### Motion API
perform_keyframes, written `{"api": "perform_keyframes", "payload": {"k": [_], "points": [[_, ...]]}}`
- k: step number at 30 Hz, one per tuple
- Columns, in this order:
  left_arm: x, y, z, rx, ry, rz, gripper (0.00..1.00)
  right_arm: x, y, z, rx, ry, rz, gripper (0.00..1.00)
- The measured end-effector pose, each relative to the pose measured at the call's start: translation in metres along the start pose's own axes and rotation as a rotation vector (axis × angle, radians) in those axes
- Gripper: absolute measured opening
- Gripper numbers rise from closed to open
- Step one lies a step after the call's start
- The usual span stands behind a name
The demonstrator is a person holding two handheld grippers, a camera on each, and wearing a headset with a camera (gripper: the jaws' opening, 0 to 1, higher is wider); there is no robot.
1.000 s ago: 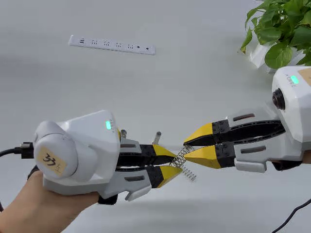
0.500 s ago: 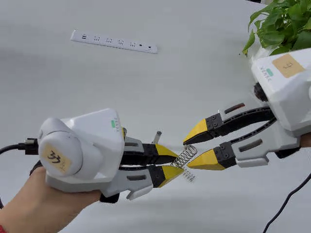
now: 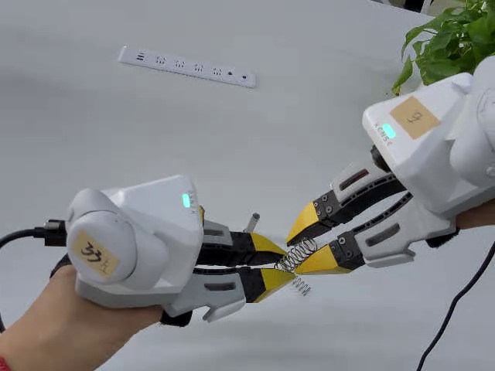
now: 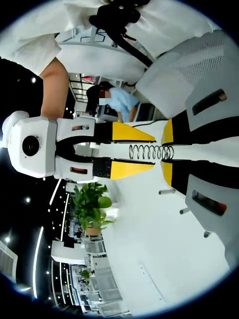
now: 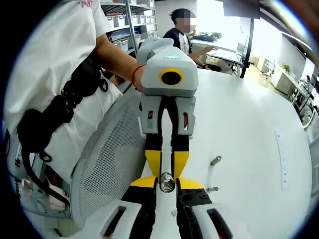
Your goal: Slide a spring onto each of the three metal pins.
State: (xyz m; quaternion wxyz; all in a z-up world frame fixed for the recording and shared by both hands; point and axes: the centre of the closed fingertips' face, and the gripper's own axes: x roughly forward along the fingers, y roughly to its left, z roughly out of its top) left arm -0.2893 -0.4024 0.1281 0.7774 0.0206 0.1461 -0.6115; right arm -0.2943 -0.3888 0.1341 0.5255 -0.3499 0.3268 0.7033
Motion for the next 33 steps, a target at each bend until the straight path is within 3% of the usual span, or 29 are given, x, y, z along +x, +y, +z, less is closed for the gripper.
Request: {"api": "perform_keyframes", "payload": {"k": [20,33], "points": [[0.0,0.002,-0.004,-0.001,-0.001,0.002,0.07,0.005,-0.001,-0.002,-0.013,0.035,0.029,0.07],[-0.004,0.005,-0.014,0.007,0.014,0.013,0.08,0.013,-0.003,0.0,0.032,0.034,0.028,0.07]]}}
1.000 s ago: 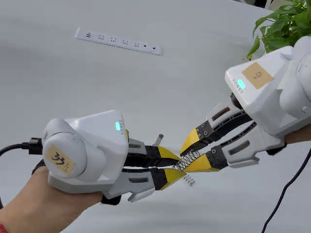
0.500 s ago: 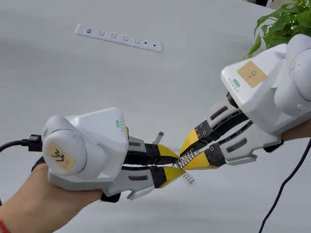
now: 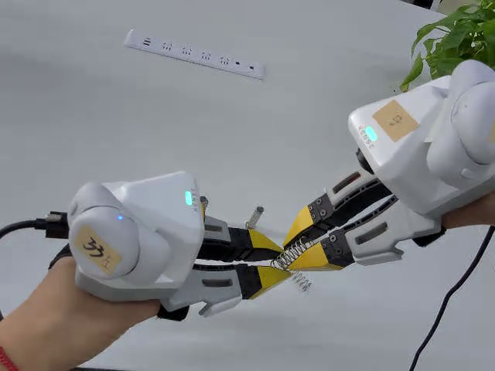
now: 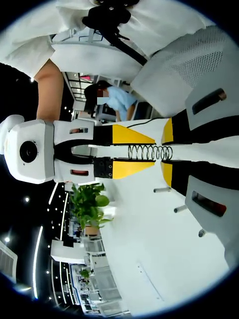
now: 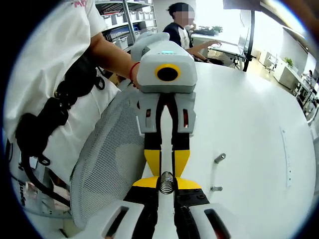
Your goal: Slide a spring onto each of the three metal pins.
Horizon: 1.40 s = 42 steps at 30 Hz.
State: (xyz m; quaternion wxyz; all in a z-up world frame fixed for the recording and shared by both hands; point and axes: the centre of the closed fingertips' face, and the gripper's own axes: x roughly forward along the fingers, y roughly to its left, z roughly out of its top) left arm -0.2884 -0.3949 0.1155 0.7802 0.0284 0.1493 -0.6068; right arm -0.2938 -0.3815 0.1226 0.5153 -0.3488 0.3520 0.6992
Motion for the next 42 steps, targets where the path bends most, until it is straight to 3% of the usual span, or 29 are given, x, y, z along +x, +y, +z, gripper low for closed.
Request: {"api": "perform_keyframes", "payload": {"k": [9,16,19,25,35,42], "points": [[-0.016,0.015,-0.019,-0.022,0.031,0.055,0.2,-0.006,-0.009,0.001,0.044,-0.018,-0.018,0.07],[-0.039,0.031,-0.031,-0.077,0.019,0.103,0.31,-0.01,-0.032,-0.004,0.081,-0.002,-0.079,0.07],[-0.048,0.039,-0.041,-0.076,0.036,0.135,0.4,-0.011,-0.04,-0.006,0.093,0.01,-0.099,0.07],[-0.067,0.053,-0.05,-0.109,0.014,0.188,0.52,-0.009,-0.06,-0.015,0.125,0.053,-0.144,0.07],[-0.09,0.074,-0.057,-0.13,-0.011,0.258,0.69,0.004,-0.089,-0.03,0.155,0.121,-0.184,0.07],[-0.094,0.082,-0.057,-0.14,-0.025,0.274,0.79,0.016,-0.107,-0.039,0.158,0.152,-0.192,0.07]]}}
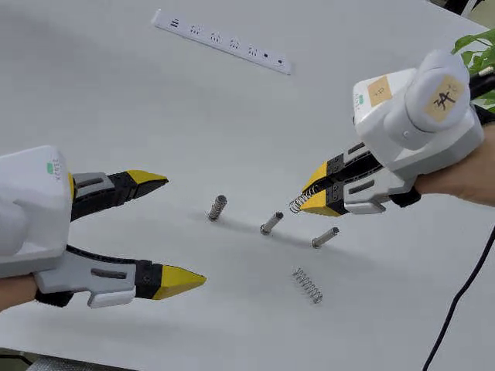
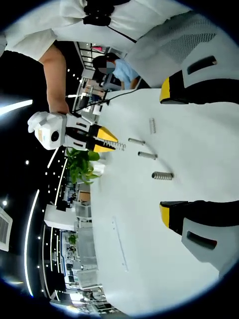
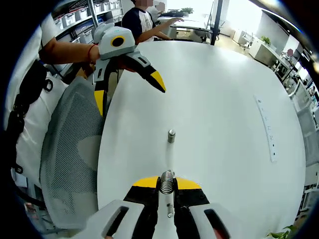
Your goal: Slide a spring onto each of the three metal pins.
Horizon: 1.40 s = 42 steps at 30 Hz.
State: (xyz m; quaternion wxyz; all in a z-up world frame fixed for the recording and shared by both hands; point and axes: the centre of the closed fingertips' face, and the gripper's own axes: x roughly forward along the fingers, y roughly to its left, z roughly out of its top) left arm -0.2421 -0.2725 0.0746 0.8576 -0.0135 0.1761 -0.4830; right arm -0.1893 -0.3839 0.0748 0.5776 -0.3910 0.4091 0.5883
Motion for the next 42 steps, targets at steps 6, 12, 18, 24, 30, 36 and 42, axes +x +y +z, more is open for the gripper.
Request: {"api": "perform_keyframes", "payload": {"k": [6,12,18,24,30,36,42], "points": [[0.0,0.0,0.002,0.0,-0.031,-0.006,0.85,0.013,-0.003,-0.003,-0.01,0.026,0.01,0.07],[0.0,0.001,-0.001,-0.008,-0.032,-0.01,0.86,0.019,-0.002,-0.004,-0.008,0.039,0.016,0.07],[0.001,0.0,-0.003,-0.016,-0.034,-0.013,0.86,0.024,-0.001,-0.004,-0.012,0.05,0.024,0.07],[0.001,0.0,-0.004,-0.024,-0.038,-0.017,0.86,0.029,-0.003,-0.006,-0.018,0.061,0.032,0.07],[0.002,-0.001,-0.003,-0.029,-0.043,-0.019,0.86,0.031,-0.004,-0.008,-0.029,0.068,0.036,0.07],[0.003,-0.001,-0.004,-0.032,-0.04,-0.022,0.86,0.034,-0.007,-0.01,-0.032,0.074,0.04,0.07],[0.003,-0.001,-0.006,-0.037,-0.039,-0.024,0.85,0.036,-0.007,-0.013,-0.037,0.085,0.045,0.07]]}}
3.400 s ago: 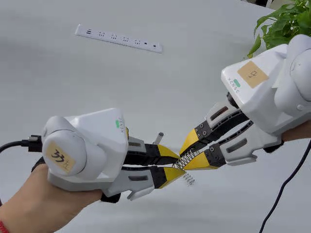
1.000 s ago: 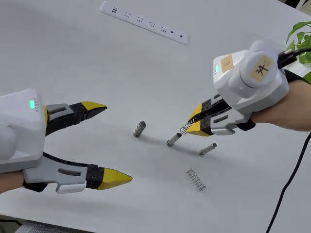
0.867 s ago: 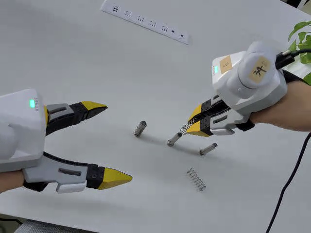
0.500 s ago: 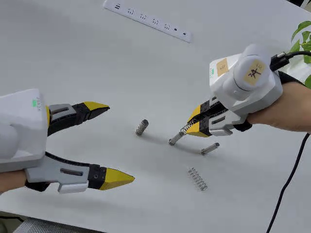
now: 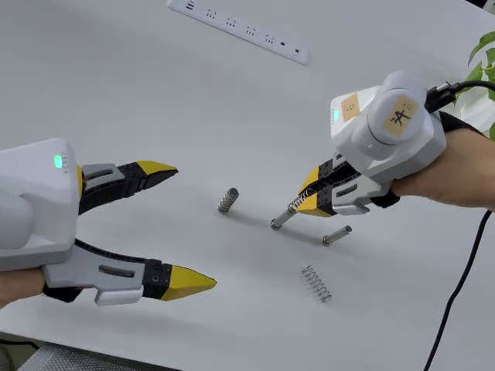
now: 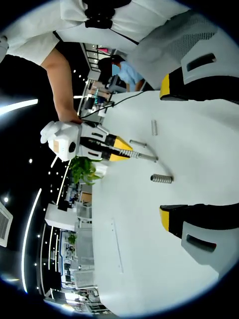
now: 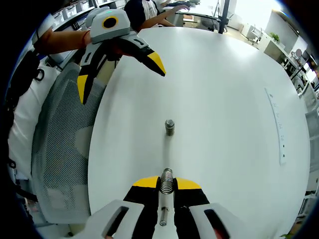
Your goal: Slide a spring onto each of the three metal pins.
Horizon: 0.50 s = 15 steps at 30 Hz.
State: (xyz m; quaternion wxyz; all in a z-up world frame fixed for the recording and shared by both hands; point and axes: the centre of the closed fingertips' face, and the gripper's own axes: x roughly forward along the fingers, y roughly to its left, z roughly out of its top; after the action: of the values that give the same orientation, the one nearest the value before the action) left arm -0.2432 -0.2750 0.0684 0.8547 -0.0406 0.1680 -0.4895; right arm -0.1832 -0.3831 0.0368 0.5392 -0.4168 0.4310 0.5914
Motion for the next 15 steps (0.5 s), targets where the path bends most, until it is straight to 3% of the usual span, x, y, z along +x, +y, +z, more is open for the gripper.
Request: {"api": "perform_keyframes", "payload": {"k": [15], "points": [[0.0013,-0.0027,-0.0029,-0.009,0.002,-0.01,0.84,0.0065,0.0003,-0.0013,-0.001,0.003,0.009,0.07]]}}
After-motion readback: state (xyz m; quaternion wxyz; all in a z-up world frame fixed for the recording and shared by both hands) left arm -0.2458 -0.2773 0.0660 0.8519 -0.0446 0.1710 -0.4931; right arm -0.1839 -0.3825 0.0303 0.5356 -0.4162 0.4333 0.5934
